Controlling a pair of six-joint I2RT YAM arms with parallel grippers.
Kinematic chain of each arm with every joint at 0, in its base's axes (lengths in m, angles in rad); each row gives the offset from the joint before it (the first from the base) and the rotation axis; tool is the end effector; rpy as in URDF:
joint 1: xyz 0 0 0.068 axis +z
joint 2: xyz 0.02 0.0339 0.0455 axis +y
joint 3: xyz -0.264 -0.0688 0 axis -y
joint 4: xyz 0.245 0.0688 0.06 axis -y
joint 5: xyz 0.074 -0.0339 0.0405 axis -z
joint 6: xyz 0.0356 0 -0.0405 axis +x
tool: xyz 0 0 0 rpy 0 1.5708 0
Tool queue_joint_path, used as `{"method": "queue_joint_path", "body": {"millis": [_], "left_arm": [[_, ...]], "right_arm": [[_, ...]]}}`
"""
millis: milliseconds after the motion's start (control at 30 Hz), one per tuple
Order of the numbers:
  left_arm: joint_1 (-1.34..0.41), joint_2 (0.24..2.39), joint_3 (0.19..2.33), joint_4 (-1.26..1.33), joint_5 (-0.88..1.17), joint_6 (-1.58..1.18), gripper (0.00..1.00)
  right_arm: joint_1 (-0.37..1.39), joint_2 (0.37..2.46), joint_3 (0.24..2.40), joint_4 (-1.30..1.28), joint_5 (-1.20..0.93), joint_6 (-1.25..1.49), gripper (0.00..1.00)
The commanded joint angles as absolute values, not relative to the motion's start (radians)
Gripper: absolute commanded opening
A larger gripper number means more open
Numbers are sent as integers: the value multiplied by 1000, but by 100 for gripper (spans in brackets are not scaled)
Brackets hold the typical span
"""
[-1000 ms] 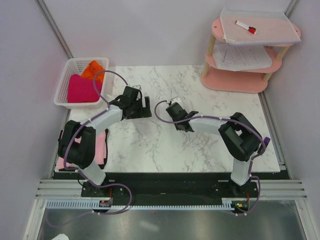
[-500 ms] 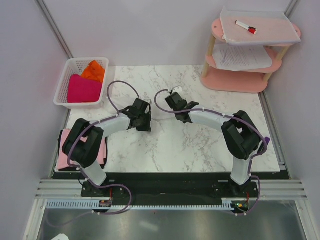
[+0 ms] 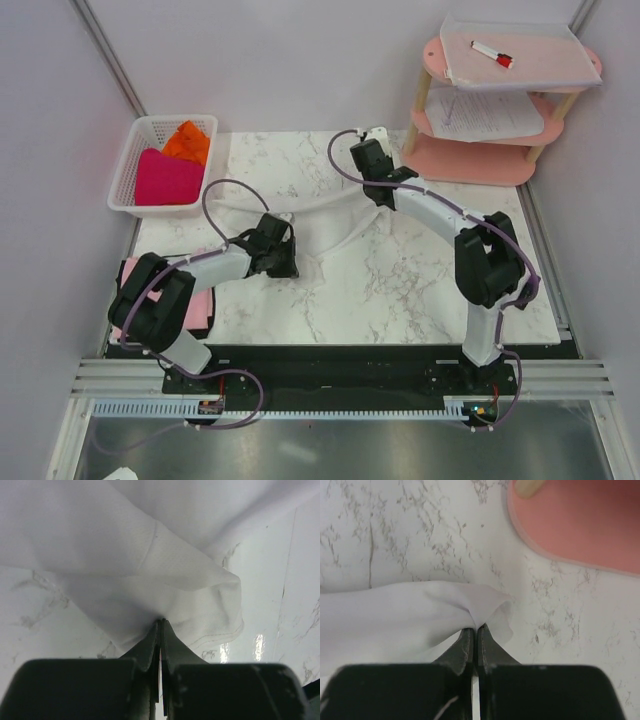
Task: Fold and stack the t-shirts
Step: Flatten out the tshirt
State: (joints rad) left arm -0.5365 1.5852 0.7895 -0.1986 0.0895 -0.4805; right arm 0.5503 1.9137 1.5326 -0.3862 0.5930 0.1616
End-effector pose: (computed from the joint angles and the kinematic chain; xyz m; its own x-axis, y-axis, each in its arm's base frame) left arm 0.2543 -0.1549 0.1527 -0.8937 -0.0042 -0.4487 0.1555 0.9351 -0.3184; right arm 0.3795 0.2095 0.2548 -0.5986 -0.2107 -0.7728 0.0056 0.9637 -0.2671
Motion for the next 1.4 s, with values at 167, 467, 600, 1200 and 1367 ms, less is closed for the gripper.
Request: {"method": "queue_joint_path", "body": {"millis": [167,467,600,1200,1367], "left_arm": [[-548,1372,612,-370,72,-578,2],[-561,1122,607,-449,65,-578,29],[-569,1017,656,-452,-35,-545,100],[-568,1288,888,-361,-250,-486,100],[-566,1318,894,-356,-255,-479,100]], "right_arm": [[497,2143,1762,-331,696,89,1],[474,2240,1832,-304,770,93,28],[472,2158,1718,-235,767,109,94],[51,1936,1232,197,-253,685,89],[11,2042,1305,321,-394,758,86]]}}
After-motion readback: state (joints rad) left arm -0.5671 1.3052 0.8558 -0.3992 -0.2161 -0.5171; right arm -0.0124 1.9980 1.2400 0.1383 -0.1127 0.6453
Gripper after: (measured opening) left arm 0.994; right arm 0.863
